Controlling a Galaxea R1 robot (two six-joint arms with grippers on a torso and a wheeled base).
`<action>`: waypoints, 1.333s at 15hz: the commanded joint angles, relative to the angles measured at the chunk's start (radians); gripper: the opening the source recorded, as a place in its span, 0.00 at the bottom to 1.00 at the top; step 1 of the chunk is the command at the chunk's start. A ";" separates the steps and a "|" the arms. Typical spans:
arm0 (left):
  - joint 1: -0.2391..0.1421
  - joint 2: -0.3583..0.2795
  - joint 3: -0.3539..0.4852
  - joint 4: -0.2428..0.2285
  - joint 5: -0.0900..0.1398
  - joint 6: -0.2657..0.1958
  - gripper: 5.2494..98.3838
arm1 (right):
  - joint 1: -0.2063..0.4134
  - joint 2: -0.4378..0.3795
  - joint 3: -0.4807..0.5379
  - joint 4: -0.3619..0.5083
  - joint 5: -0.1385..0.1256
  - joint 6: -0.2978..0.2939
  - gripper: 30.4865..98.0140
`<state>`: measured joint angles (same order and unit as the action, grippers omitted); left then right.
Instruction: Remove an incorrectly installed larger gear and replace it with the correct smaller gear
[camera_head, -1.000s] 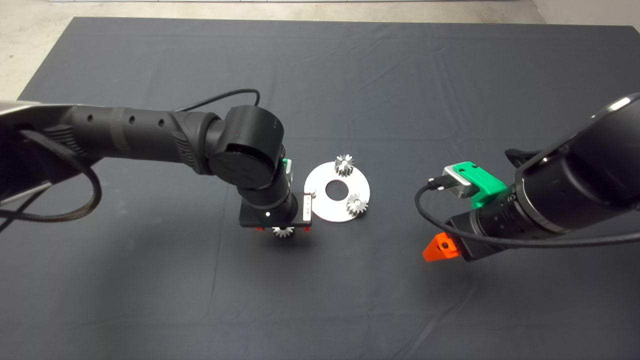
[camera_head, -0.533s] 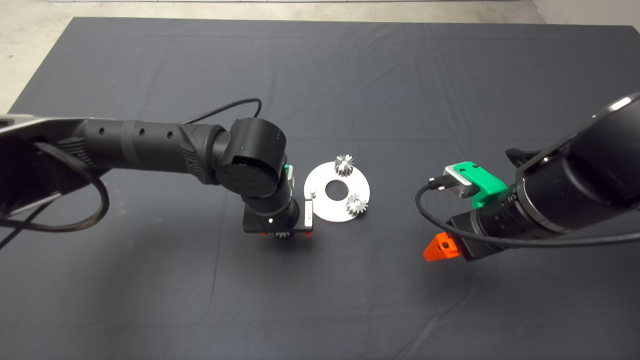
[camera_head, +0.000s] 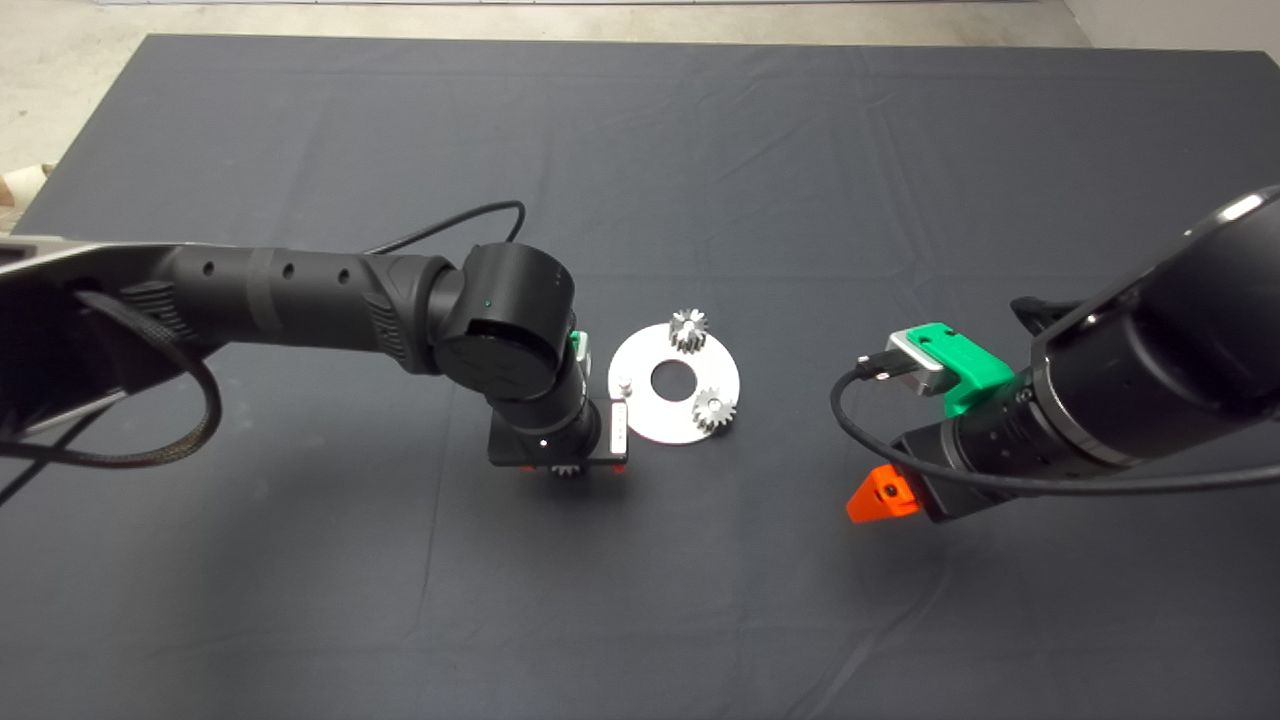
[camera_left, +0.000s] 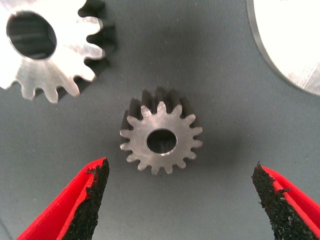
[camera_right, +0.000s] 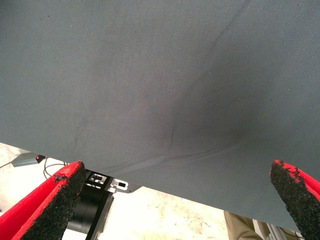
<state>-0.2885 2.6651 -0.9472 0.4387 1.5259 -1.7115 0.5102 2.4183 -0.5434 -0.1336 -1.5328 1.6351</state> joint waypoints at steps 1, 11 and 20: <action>-0.015 0.002 -0.004 0.024 0.015 0.006 0.73 | 0.024 -0.005 0.007 0.022 -0.033 -0.001 1.00; -0.014 0.000 -0.014 0.075 0.016 0.007 0.73 | 0.024 -0.006 0.008 0.023 -0.033 -0.001 1.00; 0.026 -0.004 -0.008 0.095 0.017 0.006 0.73 | 0.024 -0.006 0.011 0.023 -0.033 -0.001 1.00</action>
<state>-0.2579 2.6643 -0.9602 0.5065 1.5255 -1.7091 0.5102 2.4155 -0.5415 -0.1336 -1.5332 1.6351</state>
